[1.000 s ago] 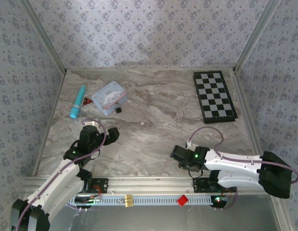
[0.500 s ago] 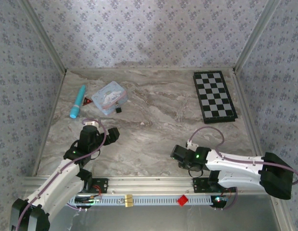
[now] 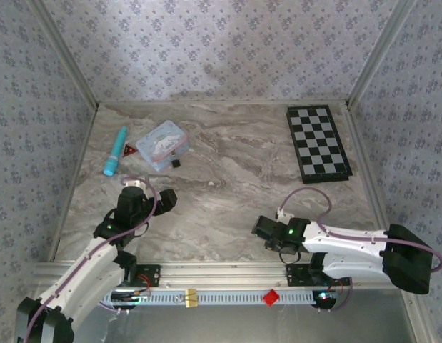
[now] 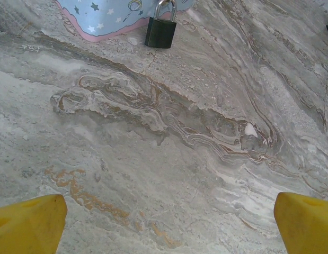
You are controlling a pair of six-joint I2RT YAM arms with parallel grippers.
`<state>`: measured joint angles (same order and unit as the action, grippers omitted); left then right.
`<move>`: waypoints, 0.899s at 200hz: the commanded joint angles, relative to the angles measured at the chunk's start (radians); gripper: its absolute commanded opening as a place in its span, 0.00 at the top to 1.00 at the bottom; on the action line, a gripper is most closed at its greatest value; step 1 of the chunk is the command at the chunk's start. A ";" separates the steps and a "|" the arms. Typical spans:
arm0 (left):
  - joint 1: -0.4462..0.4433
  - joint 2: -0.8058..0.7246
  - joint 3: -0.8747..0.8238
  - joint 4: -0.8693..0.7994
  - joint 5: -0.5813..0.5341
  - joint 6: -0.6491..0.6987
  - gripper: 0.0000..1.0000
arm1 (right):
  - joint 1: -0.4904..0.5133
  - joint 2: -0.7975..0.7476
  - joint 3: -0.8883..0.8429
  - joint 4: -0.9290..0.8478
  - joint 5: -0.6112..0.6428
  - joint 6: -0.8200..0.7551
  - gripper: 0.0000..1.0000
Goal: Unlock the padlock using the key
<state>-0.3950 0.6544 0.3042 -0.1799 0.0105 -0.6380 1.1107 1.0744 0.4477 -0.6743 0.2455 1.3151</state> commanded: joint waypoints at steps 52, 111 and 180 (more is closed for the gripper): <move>-0.005 -0.022 0.000 0.002 -0.012 -0.001 0.00 | -0.012 0.009 -0.022 0.043 0.015 -0.010 0.78; -0.005 -0.024 -0.002 0.003 -0.015 -0.001 0.00 | -0.006 0.026 0.013 0.027 0.049 -0.031 0.85; -0.005 -0.014 0.005 0.002 -0.020 -0.007 0.00 | 0.000 -0.040 0.051 -0.016 0.083 -0.068 0.99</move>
<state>-0.3950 0.6415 0.3038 -0.1822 0.0067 -0.6380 1.1080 1.0683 0.4591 -0.7025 0.2604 1.2736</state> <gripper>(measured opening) 0.999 0.050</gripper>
